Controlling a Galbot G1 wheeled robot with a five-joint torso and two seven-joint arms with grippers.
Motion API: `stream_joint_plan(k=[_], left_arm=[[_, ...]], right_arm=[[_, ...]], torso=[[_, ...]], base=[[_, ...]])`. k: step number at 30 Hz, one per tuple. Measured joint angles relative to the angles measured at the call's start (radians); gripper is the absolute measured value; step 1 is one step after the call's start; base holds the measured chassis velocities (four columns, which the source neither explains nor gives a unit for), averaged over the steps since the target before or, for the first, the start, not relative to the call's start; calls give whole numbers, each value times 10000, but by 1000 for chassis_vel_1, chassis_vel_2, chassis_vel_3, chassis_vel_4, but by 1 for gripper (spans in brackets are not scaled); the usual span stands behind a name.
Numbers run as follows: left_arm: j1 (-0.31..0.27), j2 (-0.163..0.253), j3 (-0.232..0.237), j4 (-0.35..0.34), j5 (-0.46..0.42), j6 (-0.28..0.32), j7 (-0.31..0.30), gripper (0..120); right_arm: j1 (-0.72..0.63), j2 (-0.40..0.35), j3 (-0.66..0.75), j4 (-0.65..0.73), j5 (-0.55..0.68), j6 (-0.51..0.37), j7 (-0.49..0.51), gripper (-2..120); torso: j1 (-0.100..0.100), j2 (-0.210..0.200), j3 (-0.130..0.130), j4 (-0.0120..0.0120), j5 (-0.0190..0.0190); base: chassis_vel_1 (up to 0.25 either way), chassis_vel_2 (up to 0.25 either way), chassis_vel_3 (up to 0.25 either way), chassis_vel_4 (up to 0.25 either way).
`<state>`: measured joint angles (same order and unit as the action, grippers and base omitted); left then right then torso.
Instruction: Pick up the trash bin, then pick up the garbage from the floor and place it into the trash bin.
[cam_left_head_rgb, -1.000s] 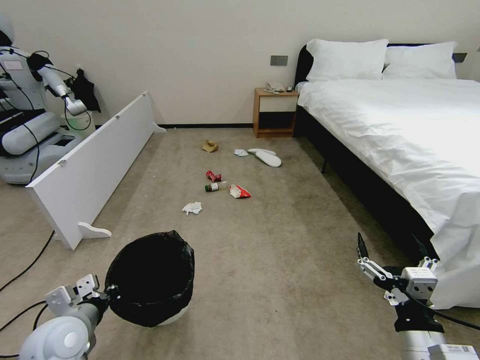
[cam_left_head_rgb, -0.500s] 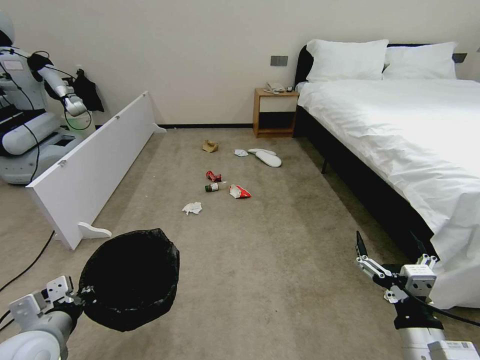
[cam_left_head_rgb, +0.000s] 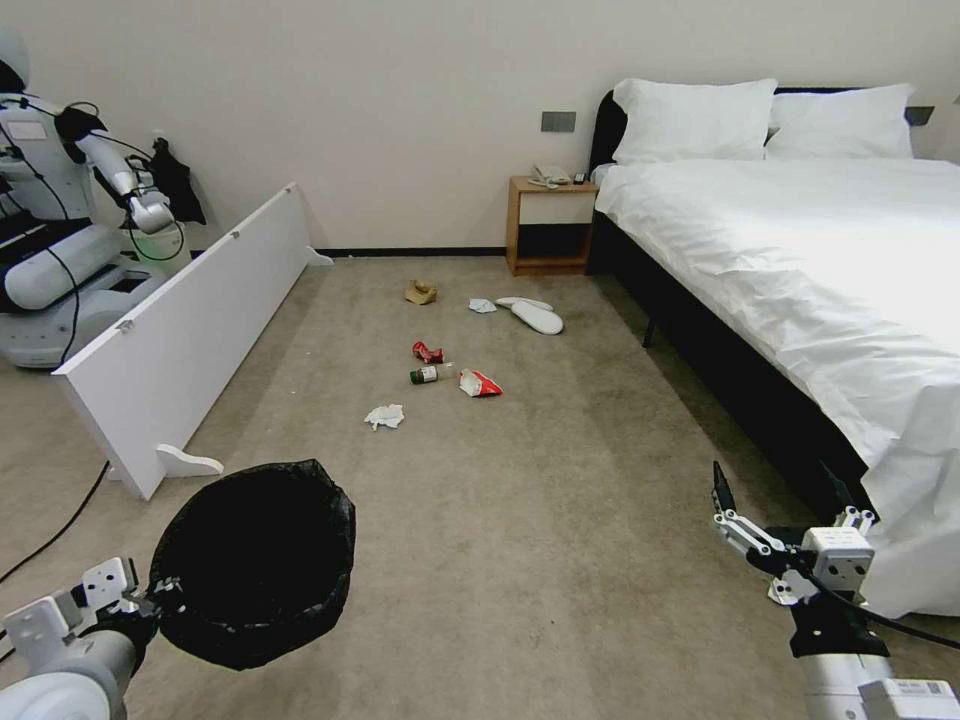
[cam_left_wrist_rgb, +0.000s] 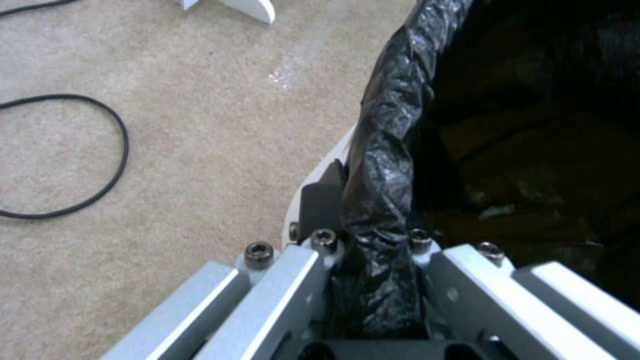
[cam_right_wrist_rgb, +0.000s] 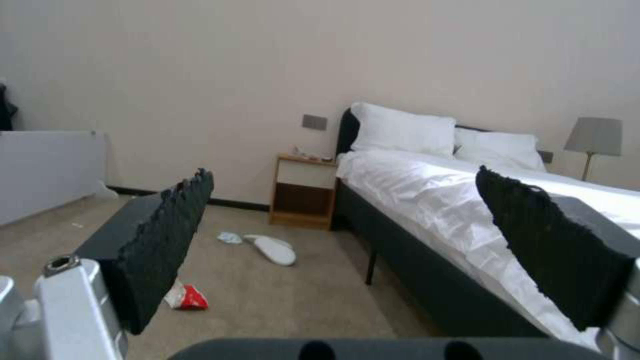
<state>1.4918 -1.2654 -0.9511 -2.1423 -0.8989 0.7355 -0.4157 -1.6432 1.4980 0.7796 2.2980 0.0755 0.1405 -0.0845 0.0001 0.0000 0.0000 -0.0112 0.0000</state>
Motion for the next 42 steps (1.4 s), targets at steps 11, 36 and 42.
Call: stream_joint_plan(k=[11, 36, 42], left_arm=[[12, -128, 20, 10, -57, -3, -3, 2], [77, -294, -18, -163, -16, -2, 24, 2], [86, -316, -30, -176, 98, -2, 87, 2]], right_arm=[[12, -19, -81, -54, 19, -3, 0, 100], [-63, -159, 2, 22, 117, 8, 0, 100], [-69, -155, 8, 23, 113, 27, -3, 100]], torso=[[0, 0, 0, 0, 0], [0, 0, 0, 0, 0], [0, 0, 0, 2, 0]], base=[[0, 0, 0, 0], [14, 17, 15, 13], [12, 16, 13, 18]])
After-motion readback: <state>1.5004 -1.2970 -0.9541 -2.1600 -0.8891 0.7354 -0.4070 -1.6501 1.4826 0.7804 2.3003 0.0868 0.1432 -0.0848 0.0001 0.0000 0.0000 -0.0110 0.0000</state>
